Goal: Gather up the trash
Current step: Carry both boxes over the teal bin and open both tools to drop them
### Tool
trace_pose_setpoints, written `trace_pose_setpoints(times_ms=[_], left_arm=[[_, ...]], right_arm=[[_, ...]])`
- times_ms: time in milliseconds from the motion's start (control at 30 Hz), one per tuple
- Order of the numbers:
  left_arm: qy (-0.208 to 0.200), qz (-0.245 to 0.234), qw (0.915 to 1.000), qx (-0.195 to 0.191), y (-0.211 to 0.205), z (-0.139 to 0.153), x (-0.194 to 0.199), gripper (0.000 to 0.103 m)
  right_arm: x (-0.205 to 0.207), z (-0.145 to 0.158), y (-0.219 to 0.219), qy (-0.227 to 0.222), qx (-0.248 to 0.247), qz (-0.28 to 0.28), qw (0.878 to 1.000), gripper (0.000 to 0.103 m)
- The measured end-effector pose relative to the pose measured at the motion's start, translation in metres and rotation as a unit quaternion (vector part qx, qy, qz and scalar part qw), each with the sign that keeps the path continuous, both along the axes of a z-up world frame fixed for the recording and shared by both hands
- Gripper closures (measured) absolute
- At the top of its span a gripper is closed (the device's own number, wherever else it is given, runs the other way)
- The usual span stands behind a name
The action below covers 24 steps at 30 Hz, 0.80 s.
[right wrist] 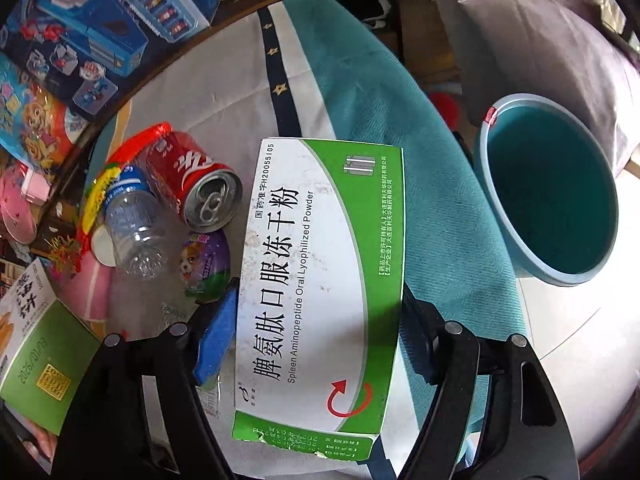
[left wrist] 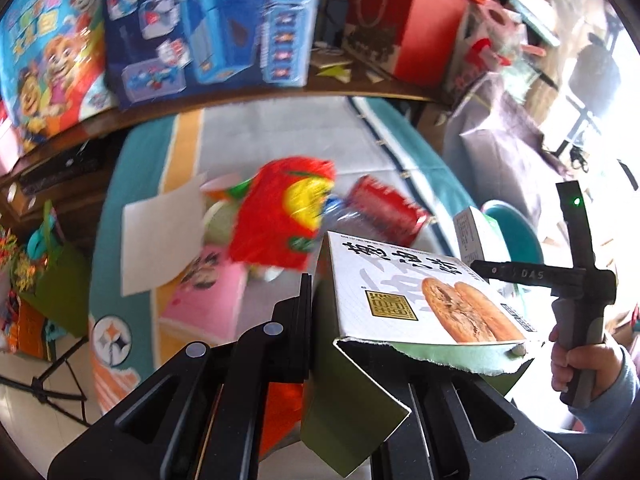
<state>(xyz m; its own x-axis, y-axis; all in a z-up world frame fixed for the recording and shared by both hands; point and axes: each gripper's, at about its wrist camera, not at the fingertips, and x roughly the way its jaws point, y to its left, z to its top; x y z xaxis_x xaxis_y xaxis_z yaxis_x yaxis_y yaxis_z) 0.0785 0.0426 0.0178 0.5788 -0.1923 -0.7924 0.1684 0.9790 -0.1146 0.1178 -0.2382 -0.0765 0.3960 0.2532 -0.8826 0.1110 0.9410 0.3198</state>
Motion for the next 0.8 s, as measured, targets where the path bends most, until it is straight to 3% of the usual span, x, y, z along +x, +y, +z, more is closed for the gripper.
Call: trace_pose_setpoints(times_ms=[367, 600, 800], left_arm=[[0.008, -0.115, 0.9931, 0.018, -0.123, 0.004, 0.035, 0.098], [0.027, -0.189, 0.9806, 0.044, -0.235, -0.011, 0.074, 0.098], [0.052, -0.243, 0.9661, 0.068, -0.320, -0.035, 0.100, 0.098]], right_arm=[[-0.025, 0.030, -0.128, -0.054, 0.045, -0.114, 0.991, 0.033], [-0.037, 0.018, -0.222, -0.058, 0.064, -0.193, 0.977, 0.033], [-0.036, -0.003, -0.273, -0.046, 0.086, -0.223, 0.970, 0.033]])
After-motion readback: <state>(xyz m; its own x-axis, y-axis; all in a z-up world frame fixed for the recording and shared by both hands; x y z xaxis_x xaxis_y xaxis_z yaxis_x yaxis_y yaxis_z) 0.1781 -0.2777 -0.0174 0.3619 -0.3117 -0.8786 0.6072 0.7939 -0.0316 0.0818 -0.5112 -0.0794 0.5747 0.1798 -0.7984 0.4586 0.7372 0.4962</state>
